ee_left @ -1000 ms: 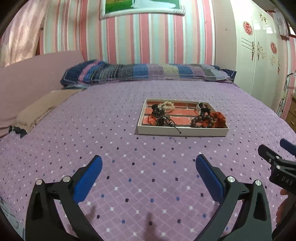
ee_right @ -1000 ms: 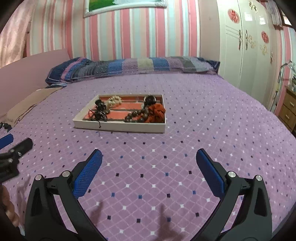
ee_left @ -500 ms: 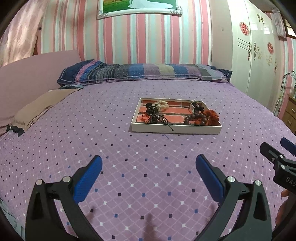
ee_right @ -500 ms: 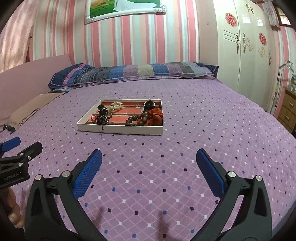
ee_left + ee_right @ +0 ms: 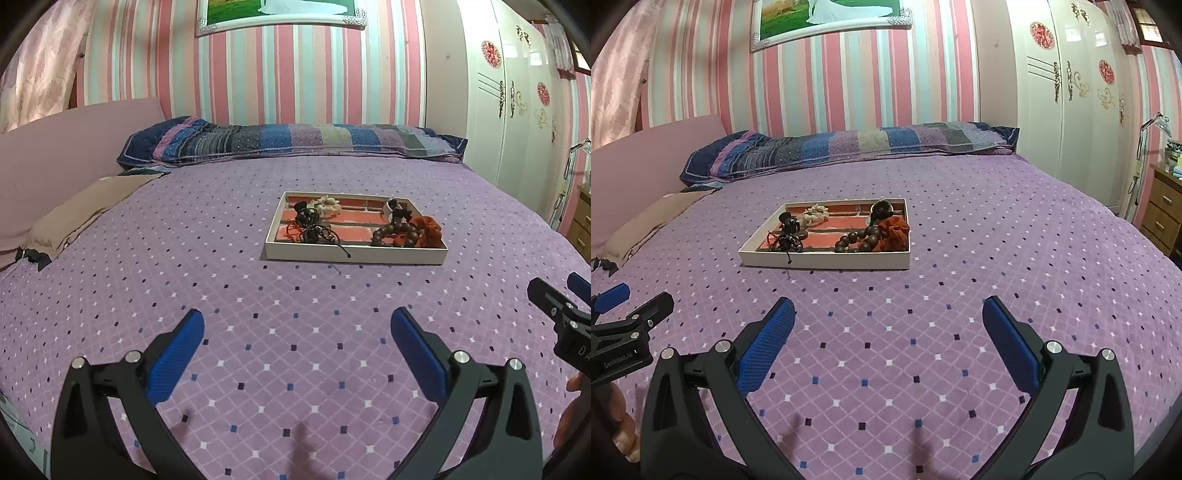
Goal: Organize jewelry
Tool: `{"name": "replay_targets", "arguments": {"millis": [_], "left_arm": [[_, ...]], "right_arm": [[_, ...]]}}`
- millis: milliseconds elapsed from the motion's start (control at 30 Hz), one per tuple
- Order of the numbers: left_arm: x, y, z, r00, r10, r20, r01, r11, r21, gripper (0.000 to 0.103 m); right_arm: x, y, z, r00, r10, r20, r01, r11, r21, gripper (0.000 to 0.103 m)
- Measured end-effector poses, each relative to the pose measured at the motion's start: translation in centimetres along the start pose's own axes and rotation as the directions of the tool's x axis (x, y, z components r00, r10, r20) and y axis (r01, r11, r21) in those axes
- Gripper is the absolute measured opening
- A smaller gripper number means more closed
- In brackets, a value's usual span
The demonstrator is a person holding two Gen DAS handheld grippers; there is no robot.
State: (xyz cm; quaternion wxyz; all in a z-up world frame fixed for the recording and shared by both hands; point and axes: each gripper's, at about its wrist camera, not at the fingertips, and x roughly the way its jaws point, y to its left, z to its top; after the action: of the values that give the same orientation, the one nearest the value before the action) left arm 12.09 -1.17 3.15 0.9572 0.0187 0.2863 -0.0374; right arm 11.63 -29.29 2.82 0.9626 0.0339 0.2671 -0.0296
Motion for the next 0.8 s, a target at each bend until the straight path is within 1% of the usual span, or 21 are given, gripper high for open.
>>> {"name": "replay_targets", "arguments": {"millis": [267,800], "left_arm": [[-0.28,0.37,0.10,1.000,0.021,0.015,-0.021,1.000,-0.010,0.099],[-0.23,0.38,0.02,1.000,0.027,0.016,-0.027,1.000,-0.002,0.099]], "right_arm": [[0.04,0.22,-0.05,1.000,-0.001,-0.003,0.001,1.000,-0.006,0.099],[0.03,0.21,-0.05,0.999,-0.033,0.008,0.033,0.999,-0.017,0.099]]}}
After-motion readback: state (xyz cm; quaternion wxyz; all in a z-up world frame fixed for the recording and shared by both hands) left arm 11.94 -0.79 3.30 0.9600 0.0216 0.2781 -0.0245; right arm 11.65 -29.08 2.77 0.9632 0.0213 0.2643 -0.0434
